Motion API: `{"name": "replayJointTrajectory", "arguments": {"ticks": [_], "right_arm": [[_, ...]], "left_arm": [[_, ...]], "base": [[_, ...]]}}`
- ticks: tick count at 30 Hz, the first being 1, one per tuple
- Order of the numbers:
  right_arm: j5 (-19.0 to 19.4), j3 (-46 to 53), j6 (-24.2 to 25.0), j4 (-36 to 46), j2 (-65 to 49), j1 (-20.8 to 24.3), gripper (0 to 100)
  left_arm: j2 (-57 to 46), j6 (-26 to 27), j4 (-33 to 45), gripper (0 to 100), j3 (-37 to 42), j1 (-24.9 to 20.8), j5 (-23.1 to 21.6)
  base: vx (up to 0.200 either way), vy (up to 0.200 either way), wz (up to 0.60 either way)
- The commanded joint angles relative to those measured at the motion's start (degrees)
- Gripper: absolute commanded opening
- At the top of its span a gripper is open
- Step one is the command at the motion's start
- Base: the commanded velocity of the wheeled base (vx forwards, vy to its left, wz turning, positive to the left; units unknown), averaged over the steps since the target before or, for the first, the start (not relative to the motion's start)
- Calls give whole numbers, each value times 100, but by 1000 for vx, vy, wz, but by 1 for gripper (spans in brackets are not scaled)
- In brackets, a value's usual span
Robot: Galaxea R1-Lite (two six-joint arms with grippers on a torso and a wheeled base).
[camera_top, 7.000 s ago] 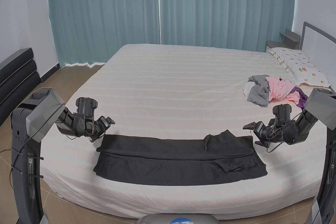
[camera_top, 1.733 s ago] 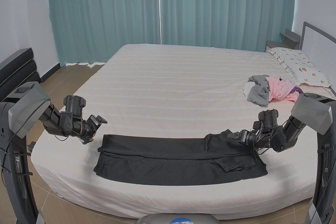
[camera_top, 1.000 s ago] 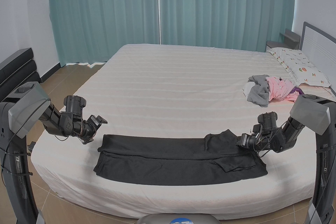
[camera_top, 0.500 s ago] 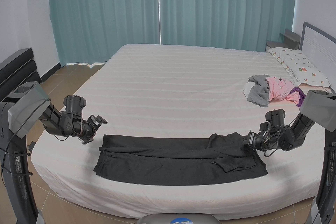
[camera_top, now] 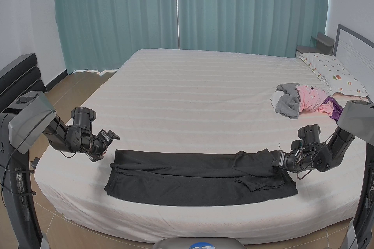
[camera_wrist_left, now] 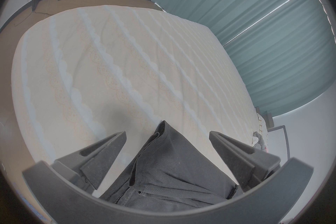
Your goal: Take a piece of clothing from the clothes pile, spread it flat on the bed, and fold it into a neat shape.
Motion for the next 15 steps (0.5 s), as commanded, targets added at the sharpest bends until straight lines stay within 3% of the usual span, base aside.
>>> {"name": "replayJointTrajectory", "arguments": {"ticks": [1,12,13,15], "right_arm": [[1,216,-36,2,-105,-14,0],[-43,392,25,-86,-175,-14,0],[-43,409,43,-139,-184,-5,100],[-52,488,166,-209,-246,-5,100]], "left_arm": [[-27,4,6,100,44,-6,1],[-466,400,32,100,756,-200,36],[-519,409,24,100,906,-270,62],[-572,409,-3,100,1160,-428,176]], "base": [[0,0,0],[0,0,0],[0,0,0],[0,0,0]]}}
